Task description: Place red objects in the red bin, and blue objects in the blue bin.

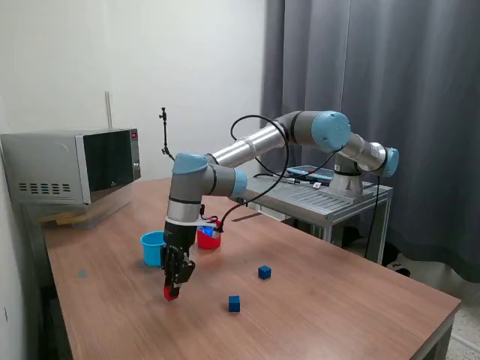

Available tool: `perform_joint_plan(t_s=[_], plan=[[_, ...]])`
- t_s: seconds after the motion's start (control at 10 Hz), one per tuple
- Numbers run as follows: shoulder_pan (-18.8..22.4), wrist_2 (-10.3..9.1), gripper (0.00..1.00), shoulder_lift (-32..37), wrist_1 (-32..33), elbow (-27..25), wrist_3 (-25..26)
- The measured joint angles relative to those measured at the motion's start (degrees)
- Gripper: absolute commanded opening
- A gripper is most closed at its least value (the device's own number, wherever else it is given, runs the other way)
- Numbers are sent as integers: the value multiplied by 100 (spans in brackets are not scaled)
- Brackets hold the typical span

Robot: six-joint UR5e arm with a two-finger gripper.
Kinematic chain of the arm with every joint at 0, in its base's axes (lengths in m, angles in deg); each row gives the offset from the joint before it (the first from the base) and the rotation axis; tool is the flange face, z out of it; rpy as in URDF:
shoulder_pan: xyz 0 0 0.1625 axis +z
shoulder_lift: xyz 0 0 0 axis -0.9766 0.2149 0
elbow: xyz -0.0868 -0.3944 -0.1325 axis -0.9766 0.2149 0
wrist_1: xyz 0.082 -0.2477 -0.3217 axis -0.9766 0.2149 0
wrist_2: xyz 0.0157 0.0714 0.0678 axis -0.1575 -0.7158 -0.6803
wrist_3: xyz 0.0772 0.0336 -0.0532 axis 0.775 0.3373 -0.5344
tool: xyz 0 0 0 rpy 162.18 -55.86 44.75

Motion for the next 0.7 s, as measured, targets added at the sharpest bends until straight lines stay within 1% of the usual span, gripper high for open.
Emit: perform_joint_plan(t_s=[0.2,0.3,0.5,0.7], plan=[[-33,204,0,468,-19,-323,24],[-85,311,0,772,-43,-663,41],[-216,606,0,1479,-162,-1672,163],[-365,793,0,2145,-299,-2555,432]])
